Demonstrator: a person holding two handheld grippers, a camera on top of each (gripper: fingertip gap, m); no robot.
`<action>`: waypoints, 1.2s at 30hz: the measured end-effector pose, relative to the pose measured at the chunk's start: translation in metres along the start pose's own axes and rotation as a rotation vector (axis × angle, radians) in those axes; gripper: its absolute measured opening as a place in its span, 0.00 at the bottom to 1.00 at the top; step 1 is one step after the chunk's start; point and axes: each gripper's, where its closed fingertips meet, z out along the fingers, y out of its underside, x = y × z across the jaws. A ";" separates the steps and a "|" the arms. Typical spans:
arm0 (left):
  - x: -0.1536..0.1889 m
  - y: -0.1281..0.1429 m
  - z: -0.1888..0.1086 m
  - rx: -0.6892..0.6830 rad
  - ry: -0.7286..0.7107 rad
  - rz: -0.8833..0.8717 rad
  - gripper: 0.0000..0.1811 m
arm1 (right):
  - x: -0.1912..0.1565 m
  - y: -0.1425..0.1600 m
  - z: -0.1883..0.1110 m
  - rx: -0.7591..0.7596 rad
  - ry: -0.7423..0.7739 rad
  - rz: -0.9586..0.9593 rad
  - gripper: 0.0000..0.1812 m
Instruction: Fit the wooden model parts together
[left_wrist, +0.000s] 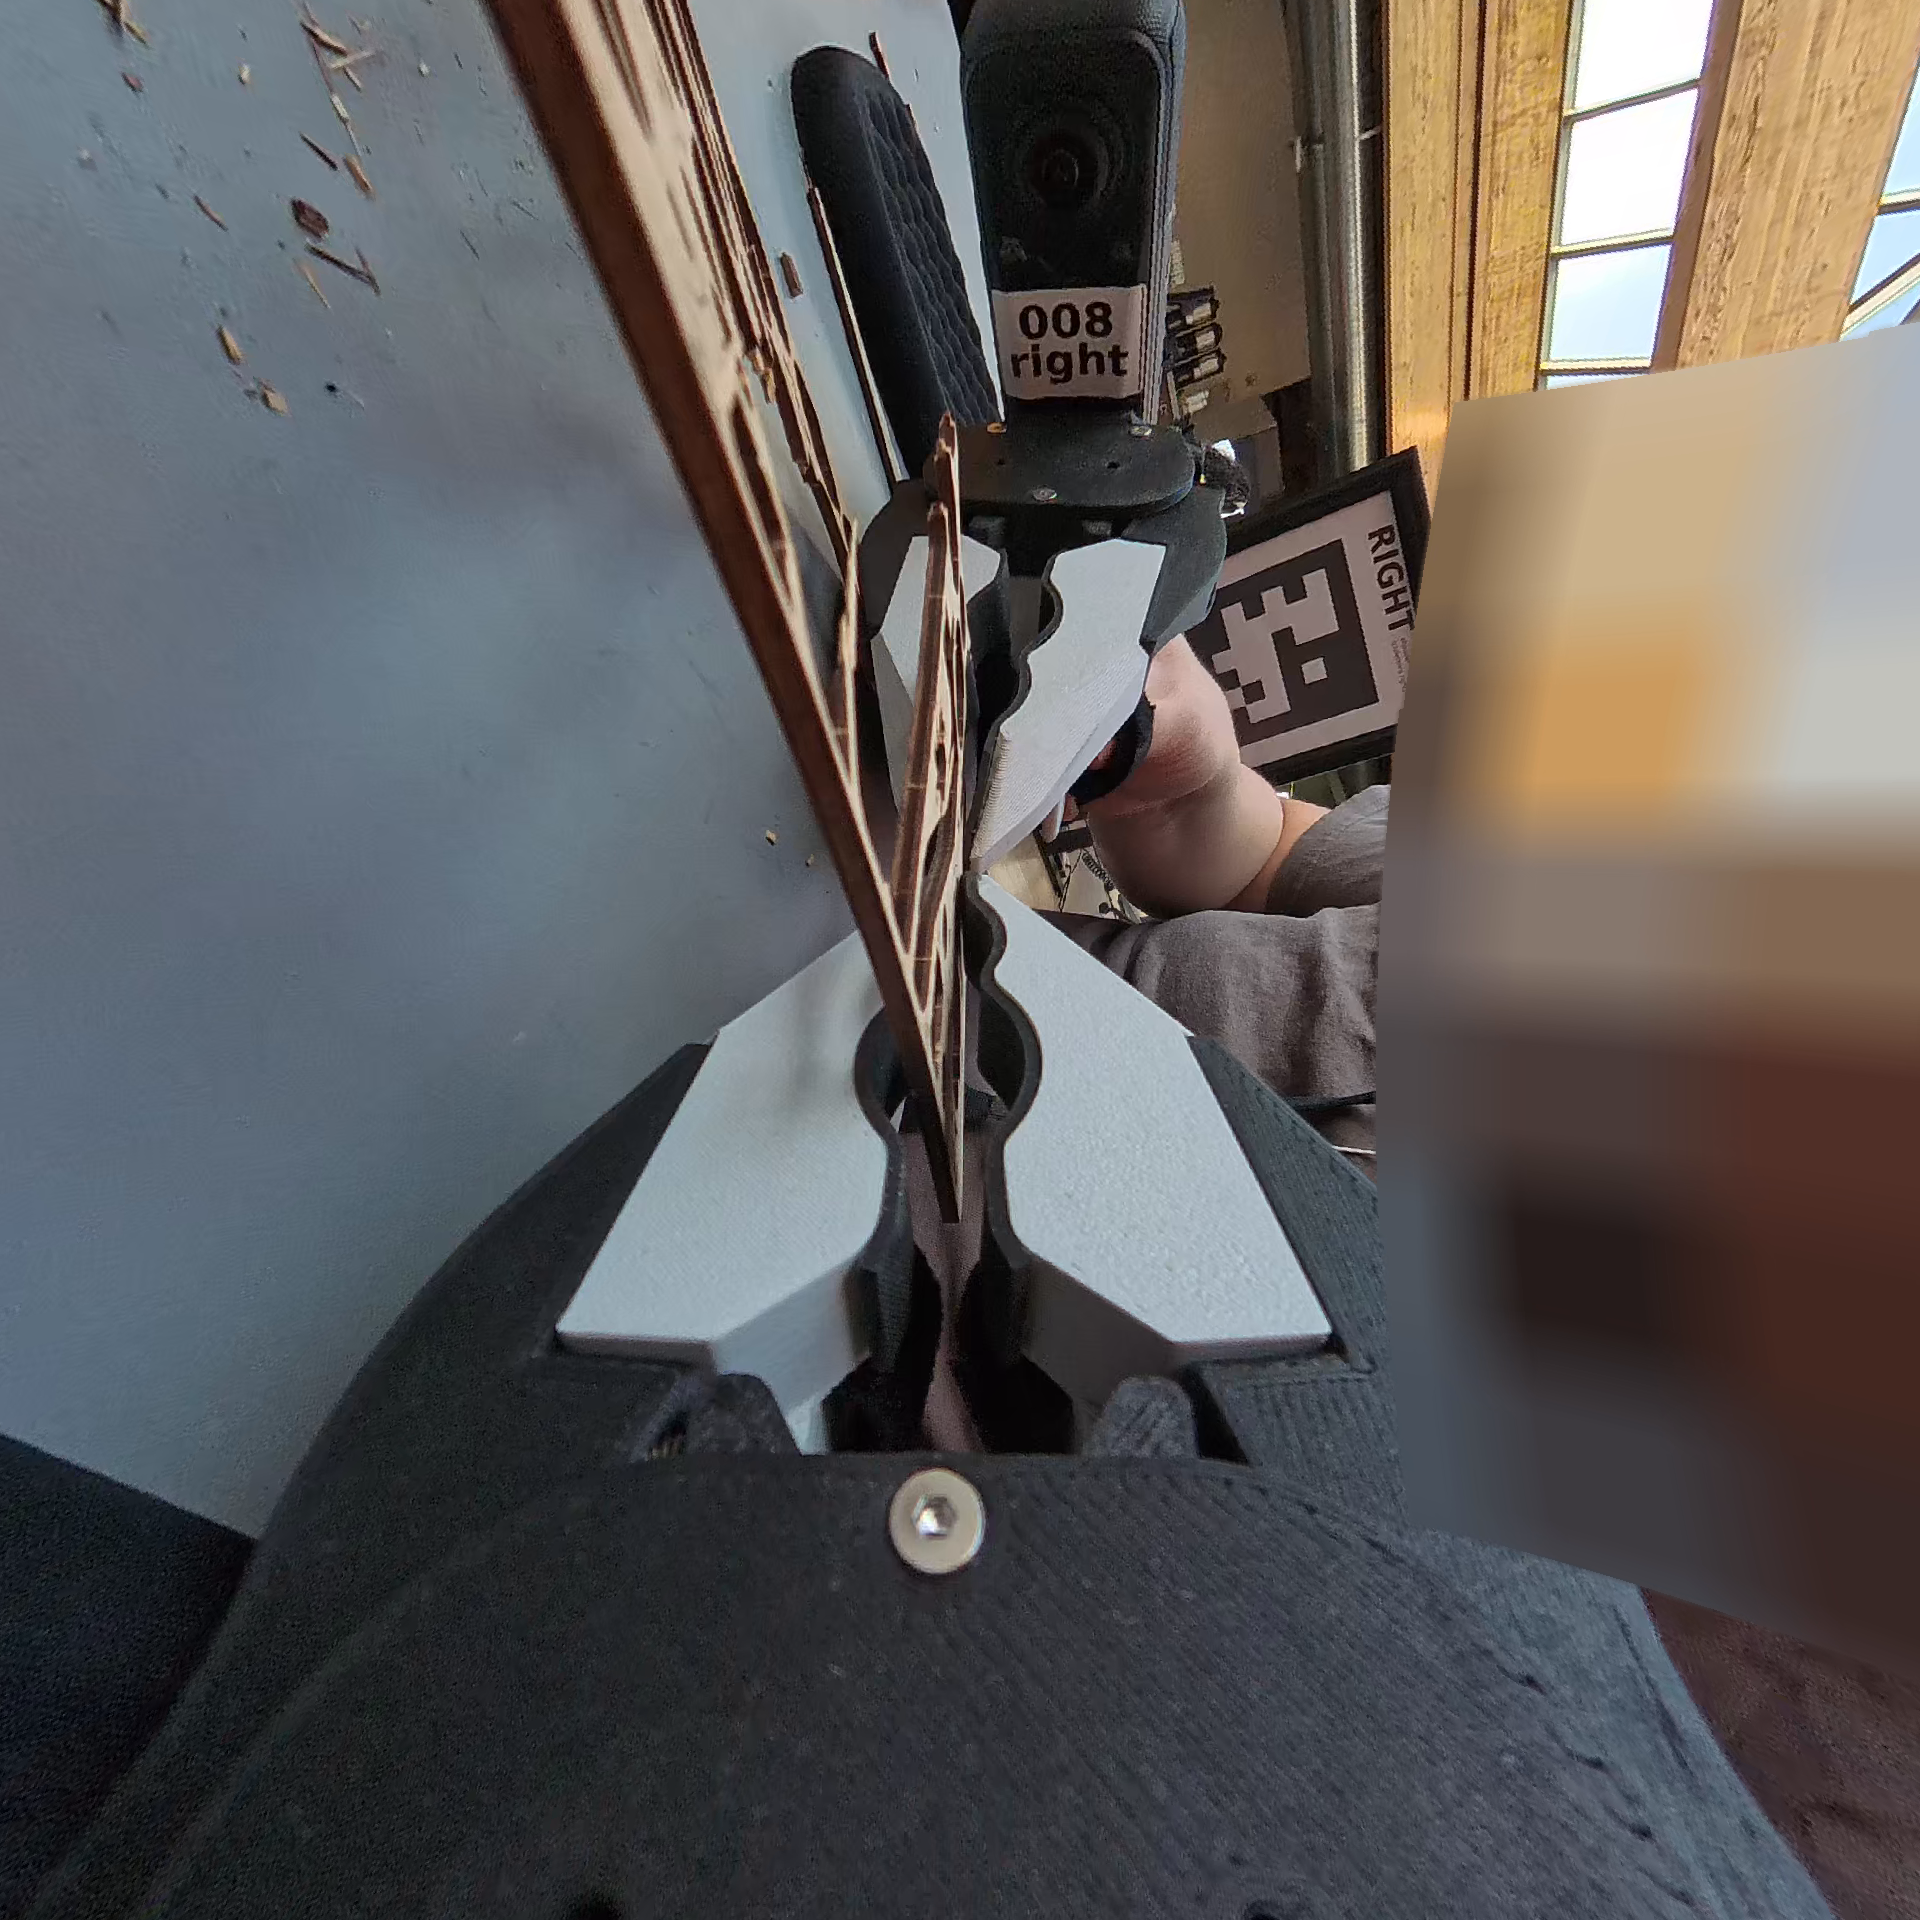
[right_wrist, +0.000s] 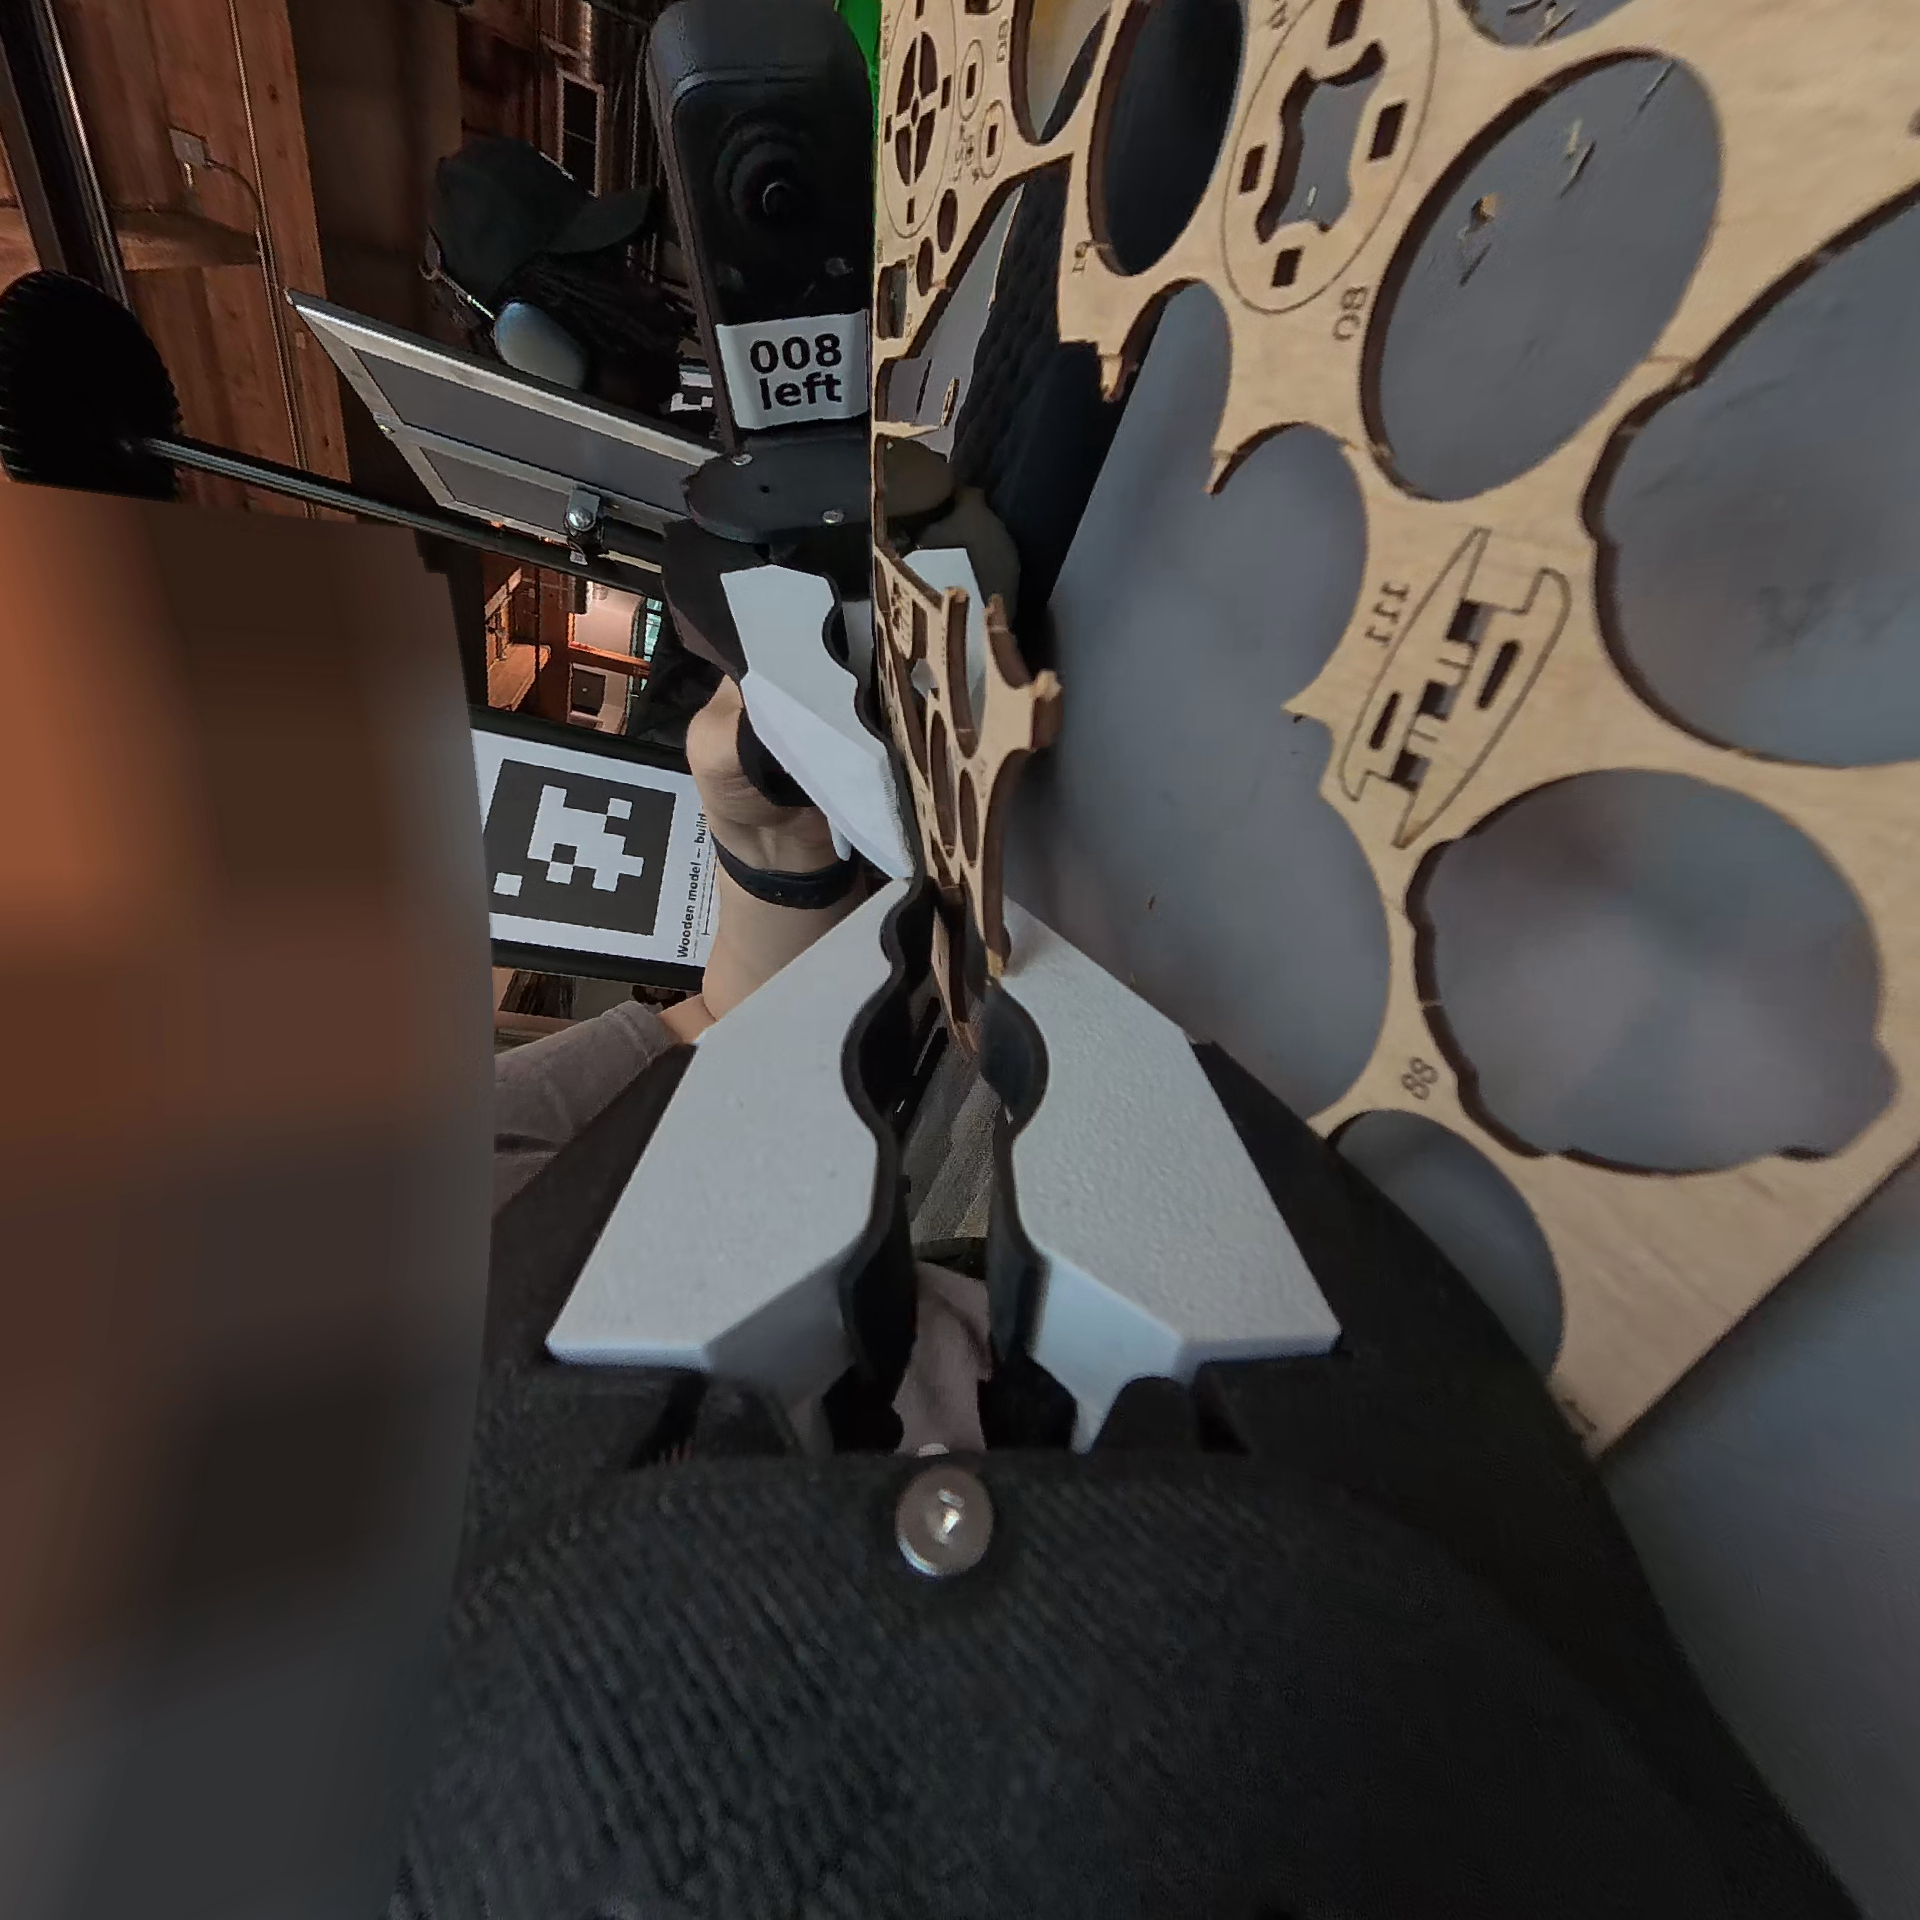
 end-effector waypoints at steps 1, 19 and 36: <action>0.000 0.001 0.000 0.005 0.001 -0.007 0.00 | 0.000 0.001 0.000 -0.009 -0.001 0.012 0.02; -0.014 0.006 0.003 0.027 -0.160 0.065 0.00 | 0.016 0.005 0.002 -0.045 0.106 -0.029 0.04; -0.019 0.007 0.003 0.022 -0.190 0.092 0.00 | 0.021 0.007 0.004 -0.055 0.148 -0.059 0.05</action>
